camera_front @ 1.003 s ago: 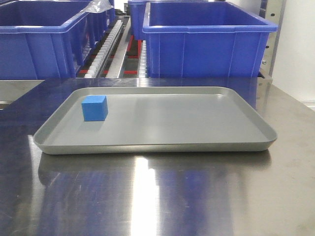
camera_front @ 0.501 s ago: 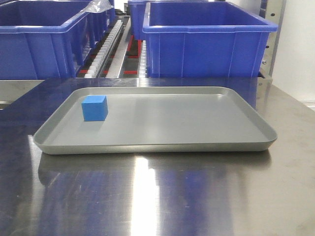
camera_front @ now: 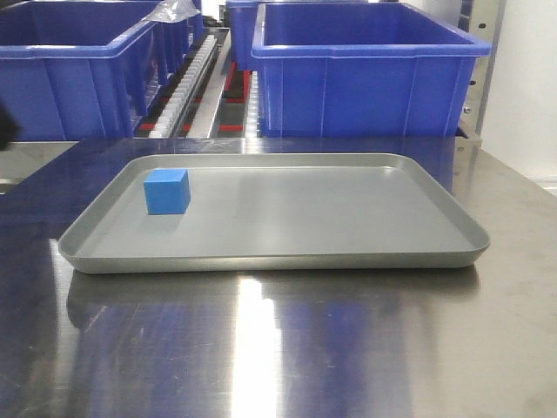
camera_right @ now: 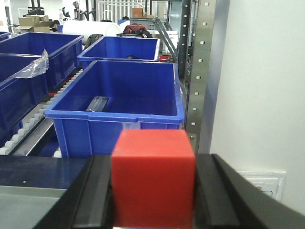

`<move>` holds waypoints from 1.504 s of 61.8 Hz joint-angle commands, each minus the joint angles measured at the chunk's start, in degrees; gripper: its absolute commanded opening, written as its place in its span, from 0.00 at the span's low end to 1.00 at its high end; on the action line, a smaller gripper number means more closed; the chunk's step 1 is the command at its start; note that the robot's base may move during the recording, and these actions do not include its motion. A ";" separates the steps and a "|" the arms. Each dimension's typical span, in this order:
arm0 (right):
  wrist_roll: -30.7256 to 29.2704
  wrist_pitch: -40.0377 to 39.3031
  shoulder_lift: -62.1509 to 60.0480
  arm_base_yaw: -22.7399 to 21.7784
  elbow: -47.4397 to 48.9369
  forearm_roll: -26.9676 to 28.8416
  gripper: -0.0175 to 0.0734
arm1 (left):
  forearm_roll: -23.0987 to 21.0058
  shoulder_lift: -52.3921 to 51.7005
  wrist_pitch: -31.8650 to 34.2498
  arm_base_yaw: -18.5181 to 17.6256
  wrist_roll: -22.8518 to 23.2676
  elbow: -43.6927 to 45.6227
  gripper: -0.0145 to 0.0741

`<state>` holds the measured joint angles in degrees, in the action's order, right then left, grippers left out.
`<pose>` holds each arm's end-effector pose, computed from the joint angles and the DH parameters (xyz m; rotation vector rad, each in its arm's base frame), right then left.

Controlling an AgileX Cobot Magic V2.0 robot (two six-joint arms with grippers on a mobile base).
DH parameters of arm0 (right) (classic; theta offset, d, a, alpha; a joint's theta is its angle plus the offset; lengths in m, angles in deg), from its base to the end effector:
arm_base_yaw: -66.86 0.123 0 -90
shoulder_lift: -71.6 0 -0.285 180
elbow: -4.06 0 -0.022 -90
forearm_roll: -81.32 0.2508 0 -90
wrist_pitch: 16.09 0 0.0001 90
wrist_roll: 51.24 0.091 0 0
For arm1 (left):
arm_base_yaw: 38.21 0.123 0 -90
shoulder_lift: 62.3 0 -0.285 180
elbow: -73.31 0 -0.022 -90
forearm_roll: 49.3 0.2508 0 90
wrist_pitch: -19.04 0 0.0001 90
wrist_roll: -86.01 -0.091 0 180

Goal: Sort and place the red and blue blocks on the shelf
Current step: 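Lower the left gripper over the blue cube and close on it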

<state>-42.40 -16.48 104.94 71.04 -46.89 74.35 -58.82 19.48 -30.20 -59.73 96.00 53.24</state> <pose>0.0995 0.0073 0.3360 -0.0302 1.4647 0.0866 0.2315 -0.1035 0.2963 0.1670 2.6668 -0.3850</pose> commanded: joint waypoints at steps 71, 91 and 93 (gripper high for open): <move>-0.28 -5.05 0.34 -0.40 1.66 -0.11 0.25 | 11.23 41.92 -23.67 -6.74 21.28 51.66 0.82; -0.28 -5.05 0.34 -0.40 1.66 -0.11 0.25 | 10.76 43.01 -23.67 -7.55 21.28 51.66 0.82; -0.28 -5.05 0.34 -0.40 1.66 -0.11 0.25 | 10.76 43.01 -23.67 -7.55 21.28 51.66 0.82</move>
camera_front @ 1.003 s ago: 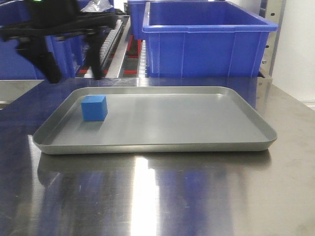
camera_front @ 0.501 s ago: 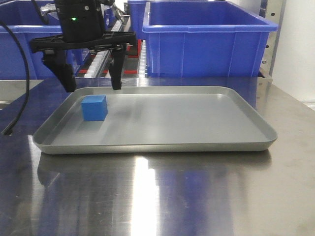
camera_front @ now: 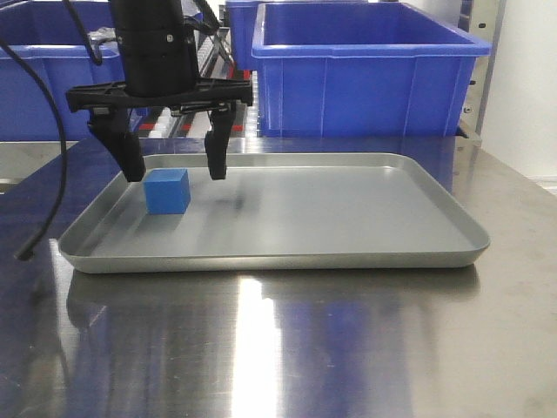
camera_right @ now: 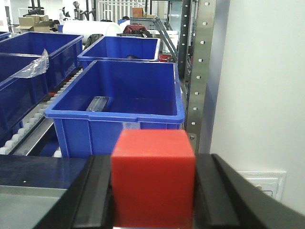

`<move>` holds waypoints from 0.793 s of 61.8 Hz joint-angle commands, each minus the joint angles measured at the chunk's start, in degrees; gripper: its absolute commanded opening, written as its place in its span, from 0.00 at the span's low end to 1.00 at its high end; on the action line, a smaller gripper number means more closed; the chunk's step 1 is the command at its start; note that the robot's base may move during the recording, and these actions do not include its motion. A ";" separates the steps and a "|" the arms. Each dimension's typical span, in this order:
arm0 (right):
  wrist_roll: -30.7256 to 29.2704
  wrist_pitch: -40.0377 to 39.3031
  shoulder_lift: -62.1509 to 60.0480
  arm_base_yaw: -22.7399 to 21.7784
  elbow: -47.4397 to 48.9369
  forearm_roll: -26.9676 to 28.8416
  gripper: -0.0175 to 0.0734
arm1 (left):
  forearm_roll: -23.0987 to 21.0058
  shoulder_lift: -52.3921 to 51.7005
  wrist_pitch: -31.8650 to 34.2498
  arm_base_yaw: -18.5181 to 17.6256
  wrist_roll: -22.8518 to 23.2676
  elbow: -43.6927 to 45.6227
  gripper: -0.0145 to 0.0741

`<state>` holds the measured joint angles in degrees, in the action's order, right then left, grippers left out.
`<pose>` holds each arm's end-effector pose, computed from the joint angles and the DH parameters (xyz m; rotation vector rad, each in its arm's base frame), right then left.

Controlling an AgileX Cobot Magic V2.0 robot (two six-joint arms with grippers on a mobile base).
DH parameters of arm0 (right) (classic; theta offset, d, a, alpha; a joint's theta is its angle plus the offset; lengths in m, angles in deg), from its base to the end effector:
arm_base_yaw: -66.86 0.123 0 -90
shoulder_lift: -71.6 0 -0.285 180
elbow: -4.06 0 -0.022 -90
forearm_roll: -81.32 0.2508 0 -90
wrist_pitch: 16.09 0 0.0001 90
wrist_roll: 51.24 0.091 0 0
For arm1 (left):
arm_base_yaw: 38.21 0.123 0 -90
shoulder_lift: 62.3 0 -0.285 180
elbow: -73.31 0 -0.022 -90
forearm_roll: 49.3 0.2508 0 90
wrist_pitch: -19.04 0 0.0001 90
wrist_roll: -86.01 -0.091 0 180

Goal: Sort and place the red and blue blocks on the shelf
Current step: 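Lower the left gripper over the blue cube and close on it, then lift the blue cube up off the tray with the left gripper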

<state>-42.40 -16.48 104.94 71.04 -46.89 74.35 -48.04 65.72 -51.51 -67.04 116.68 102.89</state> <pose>0.0995 0.0073 0.3360 -0.0302 1.4647 0.0866 0.3900 -0.2125 0.2431 -0.0397 2.9617 -0.1141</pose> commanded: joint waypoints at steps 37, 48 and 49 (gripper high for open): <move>-0.28 -5.05 0.34 -0.40 1.66 -0.11 0.25 | -0.41 -3.23 -2.36 0.35 0.59 -2.44 0.55; -0.28 -5.05 0.34 -0.40 1.66 -0.11 0.25 | -0.14 -3.57 -1.48 0.35 0.59 -2.44 0.41; -0.28 -5.05 0.34 -0.40 1.66 -0.11 0.25 | -0.09 -3.70 -1.29 0.35 0.59 -2.44 0.40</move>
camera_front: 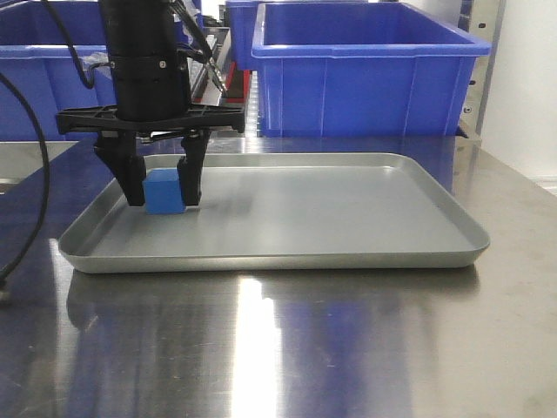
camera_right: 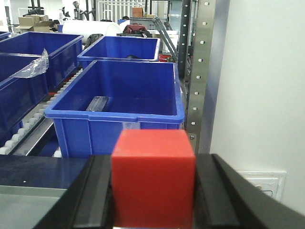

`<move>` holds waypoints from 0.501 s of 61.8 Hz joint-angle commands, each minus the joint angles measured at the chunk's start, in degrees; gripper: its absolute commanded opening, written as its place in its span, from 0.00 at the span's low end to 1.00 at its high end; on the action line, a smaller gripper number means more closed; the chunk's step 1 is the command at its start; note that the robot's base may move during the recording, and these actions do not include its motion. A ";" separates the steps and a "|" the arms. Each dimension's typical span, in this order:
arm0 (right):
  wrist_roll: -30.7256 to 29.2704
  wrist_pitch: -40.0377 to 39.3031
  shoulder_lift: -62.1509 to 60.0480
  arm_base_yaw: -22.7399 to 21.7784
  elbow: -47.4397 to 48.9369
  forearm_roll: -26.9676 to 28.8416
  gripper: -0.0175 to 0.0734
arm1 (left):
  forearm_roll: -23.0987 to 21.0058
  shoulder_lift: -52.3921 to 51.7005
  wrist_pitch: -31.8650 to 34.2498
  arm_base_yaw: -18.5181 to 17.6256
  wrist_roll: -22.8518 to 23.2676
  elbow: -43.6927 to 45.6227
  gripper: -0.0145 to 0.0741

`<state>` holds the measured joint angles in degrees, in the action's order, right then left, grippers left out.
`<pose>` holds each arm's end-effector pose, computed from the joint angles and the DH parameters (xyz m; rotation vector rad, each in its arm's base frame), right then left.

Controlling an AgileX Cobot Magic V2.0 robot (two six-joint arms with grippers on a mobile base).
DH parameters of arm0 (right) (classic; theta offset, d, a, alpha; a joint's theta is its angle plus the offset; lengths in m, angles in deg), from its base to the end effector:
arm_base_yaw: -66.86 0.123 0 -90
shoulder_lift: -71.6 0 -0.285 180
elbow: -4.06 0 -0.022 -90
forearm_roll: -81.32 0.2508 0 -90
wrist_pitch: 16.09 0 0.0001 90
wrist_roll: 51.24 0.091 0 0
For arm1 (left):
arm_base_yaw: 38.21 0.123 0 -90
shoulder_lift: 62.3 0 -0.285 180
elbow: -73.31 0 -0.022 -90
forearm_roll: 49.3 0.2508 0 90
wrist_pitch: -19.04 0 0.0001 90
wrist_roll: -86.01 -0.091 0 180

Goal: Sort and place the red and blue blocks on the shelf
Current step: 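Lift the blue cube up off the tray with the left gripper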

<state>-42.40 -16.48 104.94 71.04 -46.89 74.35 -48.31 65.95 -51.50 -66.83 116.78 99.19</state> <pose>0.0995 0.0073 0.3360 -0.0302 1.4647 0.0866 0.3846 -0.2081 0.2243 -0.0496 3.0246 -0.0710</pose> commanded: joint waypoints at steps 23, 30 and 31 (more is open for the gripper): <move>-0.28 -5.05 0.34 -0.40 1.66 -0.11 0.25 | 0.92 -6.37 -0.58 0.14 0.50 1.26 0.30; -0.28 -5.05 0.34 -0.40 1.66 -0.11 0.25 | 0.92 -9.88 -0.58 0.14 -1.13 1.26 0.30; -0.28 -5.05 0.34 -0.40 1.66 -0.11 0.25 | 0.92 -10.40 -0.58 0.14 -2.43 1.26 0.30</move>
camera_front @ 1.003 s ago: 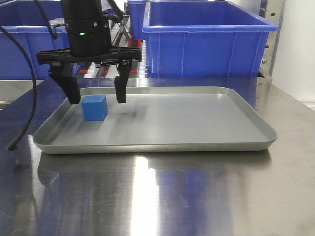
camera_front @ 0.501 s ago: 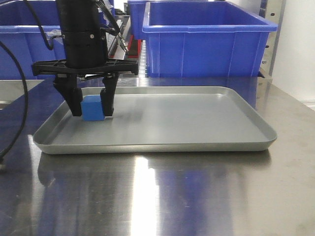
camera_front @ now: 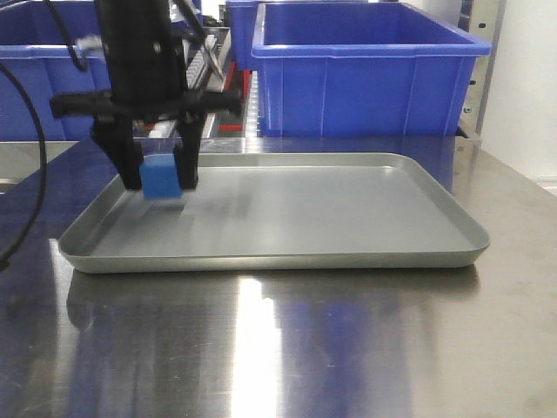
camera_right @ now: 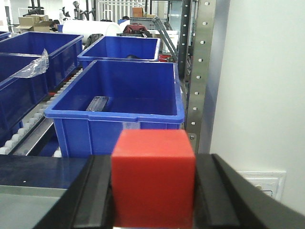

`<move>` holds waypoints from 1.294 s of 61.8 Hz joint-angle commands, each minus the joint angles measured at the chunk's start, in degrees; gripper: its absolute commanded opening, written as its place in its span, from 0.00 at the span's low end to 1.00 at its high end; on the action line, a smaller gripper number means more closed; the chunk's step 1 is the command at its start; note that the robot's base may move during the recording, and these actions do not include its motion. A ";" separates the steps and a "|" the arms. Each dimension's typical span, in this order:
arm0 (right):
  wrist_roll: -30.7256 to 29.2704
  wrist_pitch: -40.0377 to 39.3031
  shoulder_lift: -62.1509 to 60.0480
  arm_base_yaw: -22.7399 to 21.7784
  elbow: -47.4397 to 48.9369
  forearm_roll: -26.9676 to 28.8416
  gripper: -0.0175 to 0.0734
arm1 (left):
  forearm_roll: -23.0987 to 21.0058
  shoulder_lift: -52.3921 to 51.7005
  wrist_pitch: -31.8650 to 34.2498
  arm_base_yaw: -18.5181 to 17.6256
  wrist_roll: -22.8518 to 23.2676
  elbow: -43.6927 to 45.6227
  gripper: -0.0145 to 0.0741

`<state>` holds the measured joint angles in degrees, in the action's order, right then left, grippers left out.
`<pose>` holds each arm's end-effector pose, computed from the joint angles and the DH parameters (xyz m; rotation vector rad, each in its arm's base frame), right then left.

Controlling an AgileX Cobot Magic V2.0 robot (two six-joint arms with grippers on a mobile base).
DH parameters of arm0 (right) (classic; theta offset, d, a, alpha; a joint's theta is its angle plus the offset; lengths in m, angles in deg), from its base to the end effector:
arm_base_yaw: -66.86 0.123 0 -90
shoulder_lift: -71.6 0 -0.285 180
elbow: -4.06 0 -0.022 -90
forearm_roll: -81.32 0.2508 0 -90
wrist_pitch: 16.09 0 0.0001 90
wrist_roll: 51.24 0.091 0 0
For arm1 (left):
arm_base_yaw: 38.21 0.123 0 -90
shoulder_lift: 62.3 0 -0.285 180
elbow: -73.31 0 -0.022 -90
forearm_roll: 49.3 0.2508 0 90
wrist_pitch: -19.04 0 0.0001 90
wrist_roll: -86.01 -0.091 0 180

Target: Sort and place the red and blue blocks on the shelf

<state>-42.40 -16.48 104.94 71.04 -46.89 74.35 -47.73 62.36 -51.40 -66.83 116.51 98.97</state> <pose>0.0995 0.0073 0.3360 -0.0302 1.4647 0.0866 0.3784 -0.2038 0.2505 -0.0386 2.9662 -0.1008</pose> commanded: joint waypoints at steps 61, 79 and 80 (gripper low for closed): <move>-0.28 -5.05 0.34 -0.40 1.66 -0.11 0.25 | -4.06 -67.45 53.45 14.86 -29.76 -54.40 0.30; -0.28 -5.05 0.34 -0.40 1.66 -0.11 0.25 | -4.82 -83.82 59.72 25.38 -29.66 -68.32 0.30; -0.28 -5.05 0.34 -0.40 1.66 -0.11 0.25 | -5.02 -84.44 60.35 25.53 -29.66 -68.98 0.30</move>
<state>-42.40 -16.48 104.94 71.04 -46.89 74.35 -51.07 -18.65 0.43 -42.46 86.90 31.31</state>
